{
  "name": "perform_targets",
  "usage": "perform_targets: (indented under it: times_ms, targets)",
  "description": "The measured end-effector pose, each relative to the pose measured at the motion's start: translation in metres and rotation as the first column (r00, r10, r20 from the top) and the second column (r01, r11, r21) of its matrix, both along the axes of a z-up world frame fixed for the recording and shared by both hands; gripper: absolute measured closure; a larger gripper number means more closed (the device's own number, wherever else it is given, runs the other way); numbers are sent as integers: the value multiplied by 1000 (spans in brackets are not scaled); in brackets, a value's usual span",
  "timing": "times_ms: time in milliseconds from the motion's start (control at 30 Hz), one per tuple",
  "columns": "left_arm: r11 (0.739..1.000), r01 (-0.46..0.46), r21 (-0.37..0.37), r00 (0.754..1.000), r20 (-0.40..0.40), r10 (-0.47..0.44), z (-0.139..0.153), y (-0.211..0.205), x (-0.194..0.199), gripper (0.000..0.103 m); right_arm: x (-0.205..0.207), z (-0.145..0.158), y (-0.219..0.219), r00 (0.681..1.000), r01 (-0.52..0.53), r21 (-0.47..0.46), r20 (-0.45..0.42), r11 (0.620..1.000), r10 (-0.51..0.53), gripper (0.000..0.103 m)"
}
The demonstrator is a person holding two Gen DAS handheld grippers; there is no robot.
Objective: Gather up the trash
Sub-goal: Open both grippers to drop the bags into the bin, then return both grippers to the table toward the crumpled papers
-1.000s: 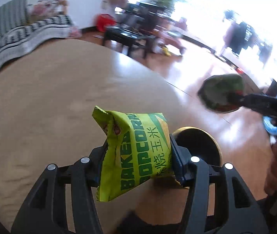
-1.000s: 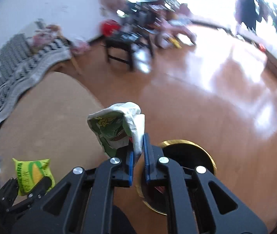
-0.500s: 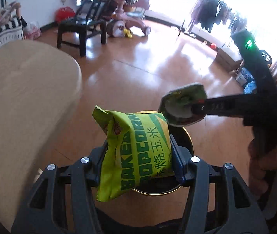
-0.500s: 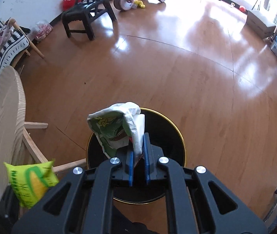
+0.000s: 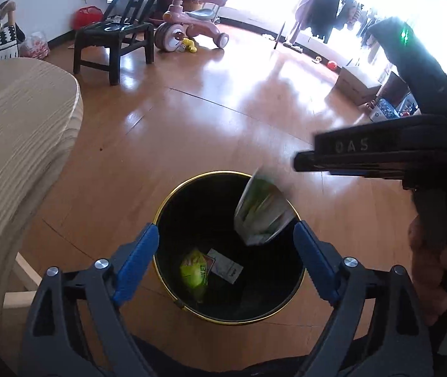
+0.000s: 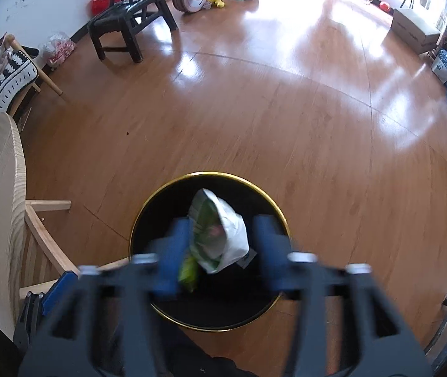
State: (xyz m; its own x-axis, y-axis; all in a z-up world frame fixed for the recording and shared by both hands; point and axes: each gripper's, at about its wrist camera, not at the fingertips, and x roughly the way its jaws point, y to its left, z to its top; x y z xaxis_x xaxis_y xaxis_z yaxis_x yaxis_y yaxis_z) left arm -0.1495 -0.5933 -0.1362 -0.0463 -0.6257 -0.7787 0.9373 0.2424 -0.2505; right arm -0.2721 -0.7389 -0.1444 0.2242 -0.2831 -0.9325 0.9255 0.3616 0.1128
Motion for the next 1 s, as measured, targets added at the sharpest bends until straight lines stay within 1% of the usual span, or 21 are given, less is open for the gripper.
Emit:
perform_targets:
  times_ms: [33, 100, 167, 233, 300, 367, 467, 533, 567, 633, 667, 700, 767, 800, 833, 900, 933, 967, 1000]
  targets:
    - [1000, -3, -2, 1000, 1, 3, 0, -1, 0, 14, 0, 3, 1, 1000, -3, -13, 8, 1000, 3, 37]
    - [1000, -8, -3, 1000, -1, 8, 3, 0, 1, 13, 1, 6, 5, 1000, -3, -31, 2, 1000, 3, 37]
    - [1000, -11, -12, 1000, -3, 11, 9, 5, -1, 13, 2, 8, 7, 1000, -5, -26, 23, 1000, 6, 37]
    - [1000, -11, -28, 1000, -5, 11, 18, 10, -2, 12, 2, 14, 9, 999, 1, -42, 44, 999, 1, 37]
    - [999, -17, -49, 1000, 9, 17, 30, 20, -3, 10, 2, 26, 13, 997, 13, -71, 74, 997, -7, 35]
    - [997, -30, -74, 999, 20, 31, 46, 35, 1, 8, 6, 43, 21, 995, 11, -125, 97, 992, 1, 32]
    - [992, -74, -102, 996, 34, 77, 70, 61, 13, 7, 21, 71, 42, 991, -19, -224, 122, 974, 47, 32]
    - [985, -120, -123, 992, 28, 124, 86, 86, 29, 7, 34, 90, 59, 983, -52, -281, 153, 958, 98, 31]
    - [981, -150, -126, 987, 32, 156, 94, 99, 37, 7, 40, 98, 67, 980, -67, -304, 159, 950, 120, 31]
    - [962, -231, -143, 970, 46, 239, 111, 134, 58, 7, 63, 115, 92, 964, -122, -360, 177, 925, 196, 27]
    - [951, -271, -148, 958, 58, 282, 117, 152, 69, 7, 80, 123, 110, 949, -168, -381, 187, 909, 254, 26]
    - [937, -318, -144, 940, 76, 331, 123, 173, 80, 7, 93, 128, 122, 937, -204, -389, 187, 898, 294, 24]
    - [909, -392, -140, 907, 104, 407, 132, 208, 98, 7, 129, 138, 159, 897, -302, -402, 187, 864, 400, 24]
    - [885, -445, -133, 879, 126, 461, 136, 234, 110, 7, 144, 142, 173, 878, -335, -407, 191, 850, 438, 24]
    - [866, -484, -128, 856, 135, 498, 139, 252, 120, 7, 162, 148, 193, 852, -376, -415, 195, 828, 485, 24]
    - [816, -565, -119, 804, 142, 577, 144, 292, 137, 7, 193, 155, 233, 801, -450, -431, 194, 782, 567, 24]
    - [779, -616, -112, 767, 141, 626, 147, 319, 148, 7, 207, 157, 253, 775, -483, -436, 191, 759, 603, 24]
    - [748, -655, -109, 734, 140, 664, 150, 340, 156, 7, 226, 160, 280, 736, -530, -443, 183, 723, 652, 24]
    - [706, -699, -112, 692, 141, 708, 153, 368, 163, 7, 242, 162, 303, 703, -565, -448, 179, 693, 688, 24]
